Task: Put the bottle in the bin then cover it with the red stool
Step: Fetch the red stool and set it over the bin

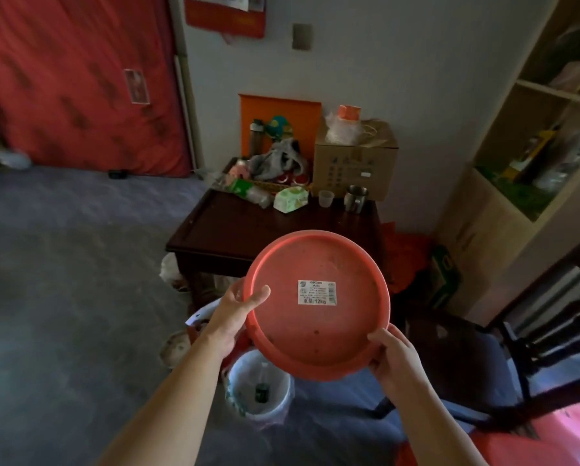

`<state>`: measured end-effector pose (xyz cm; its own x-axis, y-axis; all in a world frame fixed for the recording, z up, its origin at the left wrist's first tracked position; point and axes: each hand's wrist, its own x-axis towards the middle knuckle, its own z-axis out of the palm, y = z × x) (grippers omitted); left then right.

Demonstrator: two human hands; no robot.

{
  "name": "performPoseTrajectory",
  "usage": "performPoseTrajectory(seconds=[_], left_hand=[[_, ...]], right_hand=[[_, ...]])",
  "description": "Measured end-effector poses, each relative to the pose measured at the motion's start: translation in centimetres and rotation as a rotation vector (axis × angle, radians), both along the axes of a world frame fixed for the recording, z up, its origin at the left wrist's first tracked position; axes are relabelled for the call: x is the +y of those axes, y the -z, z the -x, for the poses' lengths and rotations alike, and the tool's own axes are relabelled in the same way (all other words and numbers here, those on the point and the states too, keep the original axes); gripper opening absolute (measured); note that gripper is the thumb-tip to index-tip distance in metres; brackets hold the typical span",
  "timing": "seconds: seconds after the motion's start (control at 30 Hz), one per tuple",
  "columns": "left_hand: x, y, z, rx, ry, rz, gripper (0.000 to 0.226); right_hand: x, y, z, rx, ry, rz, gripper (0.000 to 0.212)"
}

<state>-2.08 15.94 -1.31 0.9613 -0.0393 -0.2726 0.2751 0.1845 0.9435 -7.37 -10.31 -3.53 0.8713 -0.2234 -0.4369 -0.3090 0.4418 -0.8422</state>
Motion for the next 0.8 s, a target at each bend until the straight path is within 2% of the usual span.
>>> performPoseTrajectory(seconds=[0.07, 0.1, 0.2, 0.27, 0.4, 0.5, 0.67, 0.8], left_hand=[[1.7, -0.2, -0.4, -0.004, -0.011, -0.005, 0.069], [2.6, -0.2, -0.6, -0.009, -0.01, -0.014, 0.065], [5.5, -0.5, -1.2, -0.009, -0.015, -0.024, 0.032], [7.6, -0.3, -1.7, -0.012, 0.005, -0.036, 0.025], [12.1, 0.3, -3.0, -0.016, -0.002, -0.053, 0.036], [15.0, 1.1, -4.1, -0.017, 0.012, -0.069, 0.032], [18.5, 2.3, -5.7, -0.013, 0.052, -0.071, 0.068], [19.9, 3.4, -6.9, 0.005, 0.059, -0.064, 0.059]], right_hand=[[1.6, -0.2, -0.6, -0.005, -0.016, -0.001, 0.018], [2.5, -0.3, -0.9, -0.01, -0.019, -0.005, 0.018], [5.4, -0.4, -1.6, -0.011, -0.014, -0.008, 0.018], [7.5, -0.2, -2.1, -0.004, -0.009, -0.012, 0.018], [11.7, 0.5, -2.8, 0.007, -0.013, -0.017, 0.017], [14.5, 1.0, -3.2, 0.008, -0.01, -0.007, 0.017], [18.2, 1.7, -3.7, 0.013, 0.005, 0.014, 0.015], [19.9, 2.2, -3.8, 0.018, 0.007, 0.04, 0.016]])
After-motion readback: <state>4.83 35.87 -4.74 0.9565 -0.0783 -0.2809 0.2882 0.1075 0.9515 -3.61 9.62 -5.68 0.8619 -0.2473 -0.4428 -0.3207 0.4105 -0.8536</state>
